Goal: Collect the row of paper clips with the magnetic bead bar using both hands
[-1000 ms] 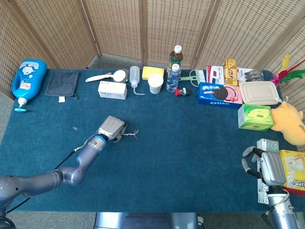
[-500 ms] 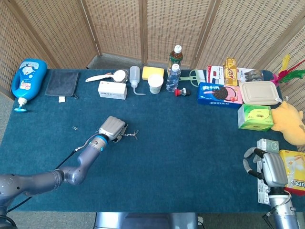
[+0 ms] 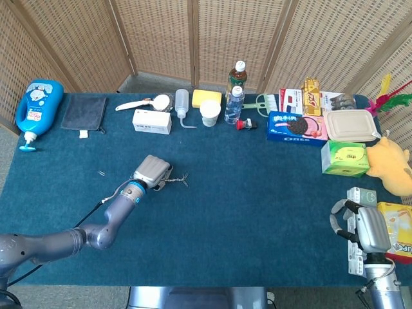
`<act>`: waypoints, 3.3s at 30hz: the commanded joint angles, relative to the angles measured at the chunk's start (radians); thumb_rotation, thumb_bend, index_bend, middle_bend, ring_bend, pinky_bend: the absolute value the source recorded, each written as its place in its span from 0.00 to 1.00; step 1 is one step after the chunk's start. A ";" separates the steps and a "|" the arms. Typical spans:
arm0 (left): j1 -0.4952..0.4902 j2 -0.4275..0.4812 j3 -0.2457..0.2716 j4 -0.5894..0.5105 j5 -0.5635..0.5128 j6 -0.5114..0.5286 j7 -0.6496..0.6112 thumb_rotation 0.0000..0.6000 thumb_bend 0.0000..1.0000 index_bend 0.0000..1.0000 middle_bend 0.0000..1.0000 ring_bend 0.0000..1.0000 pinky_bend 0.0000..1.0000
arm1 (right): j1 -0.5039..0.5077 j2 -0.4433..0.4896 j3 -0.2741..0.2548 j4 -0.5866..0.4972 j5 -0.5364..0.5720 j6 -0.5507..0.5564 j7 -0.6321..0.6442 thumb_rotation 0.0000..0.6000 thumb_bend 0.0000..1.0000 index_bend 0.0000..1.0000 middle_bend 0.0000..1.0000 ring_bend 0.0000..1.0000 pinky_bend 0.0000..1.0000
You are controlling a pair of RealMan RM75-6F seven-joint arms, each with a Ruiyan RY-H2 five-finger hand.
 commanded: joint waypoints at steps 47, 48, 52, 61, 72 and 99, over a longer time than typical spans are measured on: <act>0.305 0.485 0.071 -0.379 0.301 0.248 -0.282 1.00 0.71 0.60 0.93 1.00 1.00 | 0.035 -0.019 0.010 -0.022 -0.016 -0.043 -0.023 1.00 0.41 0.56 0.60 0.61 0.83; 0.309 0.484 0.074 -0.373 0.299 0.246 -0.285 1.00 0.71 0.60 0.93 1.00 1.00 | 0.035 -0.019 0.010 -0.023 -0.016 -0.043 -0.025 1.00 0.41 0.56 0.60 0.61 0.83; 0.322 0.473 0.078 -0.343 0.292 0.233 -0.295 1.00 0.71 0.61 0.93 1.00 1.00 | 0.035 -0.019 0.009 -0.028 -0.015 -0.043 -0.030 1.00 0.41 0.56 0.60 0.61 0.83; 0.316 0.417 0.068 -0.275 0.281 0.195 -0.297 1.00 0.71 0.61 0.93 1.00 1.00 | 0.031 -0.018 0.007 -0.036 -0.007 -0.042 -0.042 1.00 0.41 0.56 0.60 0.61 0.83; 0.278 0.336 0.047 -0.206 0.258 0.138 -0.262 1.00 0.71 0.61 0.93 1.00 1.00 | 0.024 -0.014 0.008 -0.033 0.009 -0.042 -0.044 1.00 0.41 0.56 0.60 0.61 0.83; 0.278 0.359 0.023 -0.238 0.272 0.150 -0.259 1.00 0.71 0.61 0.93 1.00 1.00 | 0.025 -0.015 0.012 -0.029 0.022 -0.056 -0.044 1.00 0.41 0.56 0.60 0.61 0.83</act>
